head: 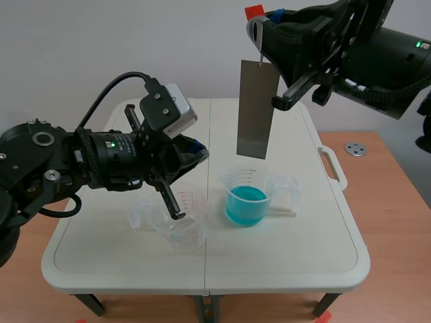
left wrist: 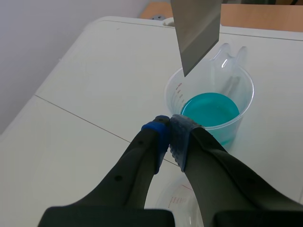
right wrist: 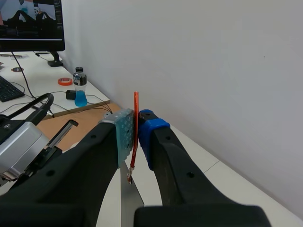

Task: Hold the metal plate by the orange handle, dip it into the blue solution, take it out and point at it, then put the plate back in the beaker on the left.
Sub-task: 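Raise the plate and point at it, then put the plate into the left beaker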

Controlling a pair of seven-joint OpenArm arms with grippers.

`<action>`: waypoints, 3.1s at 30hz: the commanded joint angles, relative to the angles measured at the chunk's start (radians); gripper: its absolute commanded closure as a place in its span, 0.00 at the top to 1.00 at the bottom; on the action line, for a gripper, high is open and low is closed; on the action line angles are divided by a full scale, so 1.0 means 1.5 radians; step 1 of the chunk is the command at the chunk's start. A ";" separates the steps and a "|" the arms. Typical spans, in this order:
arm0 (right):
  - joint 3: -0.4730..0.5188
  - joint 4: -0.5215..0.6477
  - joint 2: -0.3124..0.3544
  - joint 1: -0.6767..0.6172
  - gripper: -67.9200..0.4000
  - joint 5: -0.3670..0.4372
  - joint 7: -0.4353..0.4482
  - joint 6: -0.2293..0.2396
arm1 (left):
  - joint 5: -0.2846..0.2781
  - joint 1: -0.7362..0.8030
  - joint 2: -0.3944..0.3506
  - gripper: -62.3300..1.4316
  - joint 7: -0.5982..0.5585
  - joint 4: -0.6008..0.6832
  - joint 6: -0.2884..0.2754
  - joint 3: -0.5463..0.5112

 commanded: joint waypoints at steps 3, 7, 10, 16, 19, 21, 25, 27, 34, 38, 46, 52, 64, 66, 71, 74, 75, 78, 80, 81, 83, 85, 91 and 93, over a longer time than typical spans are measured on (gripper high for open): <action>0.009 0.015 0.005 0.008 0.02 0.010 0.009 0.005 | -0.009 -0.010 0.003 0.05 -0.007 0.006 0.001 -0.001; 0.009 0.015 0.005 0.008 0.02 0.010 0.009 0.005 | -0.009 -0.008 -0.001 0.05 -0.007 0.006 0.002 -0.001; 0.009 0.015 0.005 0.008 0.02 0.010 0.010 0.005 | -0.009 0.004 -0.016 0.05 -0.011 0.006 0.019 -0.002; 0.009 0.015 0.005 0.008 0.02 0.010 0.010 0.005 | -0.011 0.065 -0.077 0.05 -0.037 0.031 0.053 -0.047; 0.009 0.015 0.005 0.008 0.02 0.010 0.009 0.005 | -0.018 0.106 -0.111 0.05 -0.061 0.048 0.054 -0.107; 0.009 0.015 0.005 0.008 0.02 0.010 0.008 0.005 | -0.034 0.138 -0.135 0.05 -0.068 0.060 0.054 -0.153; 0.009 0.015 0.005 0.009 0.02 0.010 0.008 0.005 | -0.067 0.210 -0.184 0.05 -0.078 0.078 0.054 -0.252; 0.009 0.015 0.005 0.009 0.02 0.010 0.008 0.005 | -0.083 0.251 -0.207 0.05 -0.092 0.079 0.054 -0.301; 0.008 0.015 0.003 0.010 0.02 0.010 0.007 0.005 | -0.092 0.420 -0.246 0.05 -0.124 0.079 0.056 -0.463; 0.007 0.015 0.001 0.012 0.02 0.010 0.008 0.005 | -0.092 0.525 -0.246 0.05 -0.144 0.078 0.058 -0.522; -0.024 0.015 -0.002 0.026 0.02 0.010 0.005 0.005 | -0.092 0.680 -0.238 0.05 -0.155 0.072 0.058 -0.527; -0.047 0.015 -0.033 0.038 0.02 0.010 -0.017 0.005 | -0.092 0.747 -0.238 0.05 -0.154 0.071 0.055 -0.485; -0.100 0.015 -0.110 0.047 0.02 -0.017 -0.070 0.005 | -0.076 0.755 -0.216 0.05 -0.148 0.028 0.052 -0.301; -0.110 0.015 -0.121 0.047 0.02 -0.018 -0.083 0.005 | -0.076 0.754 -0.216 0.05 -0.148 0.020 0.052 -0.272; -0.129 0.015 -0.147 0.047 0.02 -0.029 -0.104 0.005 | -0.051 0.715 -0.208 0.05 -0.147 -0.020 0.052 -0.215; -0.141 0.015 -0.161 0.046 0.02 -0.034 -0.119 0.005 | -0.042 0.681 -0.207 0.05 -0.147 -0.054 0.052 -0.186; -0.145 0.015 -0.165 0.046 0.02 -0.036 -0.122 0.005 | -0.041 0.670 -0.207 0.05 -0.146 -0.067 0.052 -0.178; -0.156 0.015 -0.176 0.045 0.02 -0.049 -0.127 0.005 | -0.042 0.637 -0.207 0.05 -0.136 -0.106 0.052 -0.154; -0.164 0.015 -0.181 0.045 0.02 -0.051 -0.127 0.005 | -0.042 0.622 -0.207 0.05 -0.134 -0.130 0.052 -0.140; -0.167 0.015 -0.183 0.045 0.02 -0.051 -0.129 0.005 | -0.042 0.614 -0.207 0.05 -0.134 -0.141 0.053 -0.134; -0.173 0.015 -0.187 0.043 0.02 -0.051 -0.132 0.005 | -0.042 0.604 -0.207 0.05 -0.135 -0.161 0.053 -0.123; -0.180 0.015 -0.189 0.041 0.02 -0.051 -0.135 0.005 | -0.042 0.599 -0.207 0.05 -0.135 -0.176 0.053 -0.113; -0.189 0.015 -0.198 0.021 0.02 -0.061 -0.139 0.005 | -0.042 0.585 -0.207 0.05 -0.135 -0.209 0.053 -0.096; -0.189 0.015 -0.198 0.014 0.02 -0.063 -0.140 0.005 | -0.042 0.579 -0.204 0.05 -0.134 -0.219 0.053 -0.093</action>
